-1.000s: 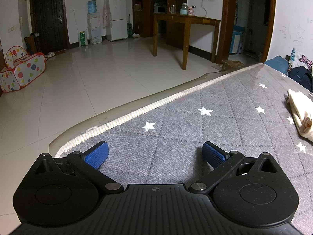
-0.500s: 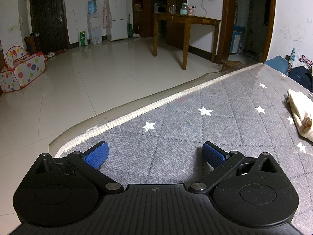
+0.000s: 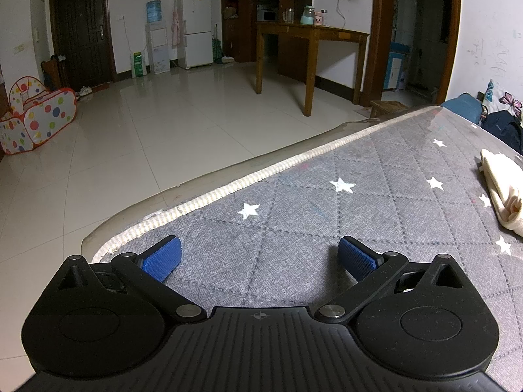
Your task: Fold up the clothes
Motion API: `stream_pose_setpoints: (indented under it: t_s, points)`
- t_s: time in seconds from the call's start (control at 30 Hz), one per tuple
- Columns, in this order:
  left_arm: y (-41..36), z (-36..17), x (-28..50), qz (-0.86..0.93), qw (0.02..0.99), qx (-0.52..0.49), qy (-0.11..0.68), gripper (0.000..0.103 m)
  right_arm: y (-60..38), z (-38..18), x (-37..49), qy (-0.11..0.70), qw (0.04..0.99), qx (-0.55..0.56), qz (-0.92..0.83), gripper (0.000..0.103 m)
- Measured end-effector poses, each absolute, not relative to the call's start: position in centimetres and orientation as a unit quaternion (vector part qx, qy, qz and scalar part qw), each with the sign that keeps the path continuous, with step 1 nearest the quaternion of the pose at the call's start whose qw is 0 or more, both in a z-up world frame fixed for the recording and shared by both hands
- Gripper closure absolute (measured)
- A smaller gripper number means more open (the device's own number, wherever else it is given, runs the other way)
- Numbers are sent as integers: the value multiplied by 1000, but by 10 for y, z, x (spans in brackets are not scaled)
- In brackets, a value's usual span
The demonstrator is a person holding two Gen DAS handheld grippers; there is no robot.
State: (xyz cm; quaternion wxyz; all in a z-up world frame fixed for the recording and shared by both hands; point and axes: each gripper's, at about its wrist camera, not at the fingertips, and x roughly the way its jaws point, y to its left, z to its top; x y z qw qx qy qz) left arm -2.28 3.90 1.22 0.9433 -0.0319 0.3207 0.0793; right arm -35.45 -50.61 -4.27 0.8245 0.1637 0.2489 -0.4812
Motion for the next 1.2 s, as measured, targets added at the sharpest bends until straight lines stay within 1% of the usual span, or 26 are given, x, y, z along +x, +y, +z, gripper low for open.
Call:
stream_pose_setpoints:
  t_s: [0.73,0.8,1.2]
  points:
    - [40,12,-23,79,943,-32,321,0,-506,-43,-348,249,824,164,-481,0]
    - [40,12,-23,79,943,-32,321,0,-507,-43,-364,249,825,164,-481,0]
    - [40,12,-23,79,943,-32,321,0,-507,-43,-361,249,825,164,-481,0]
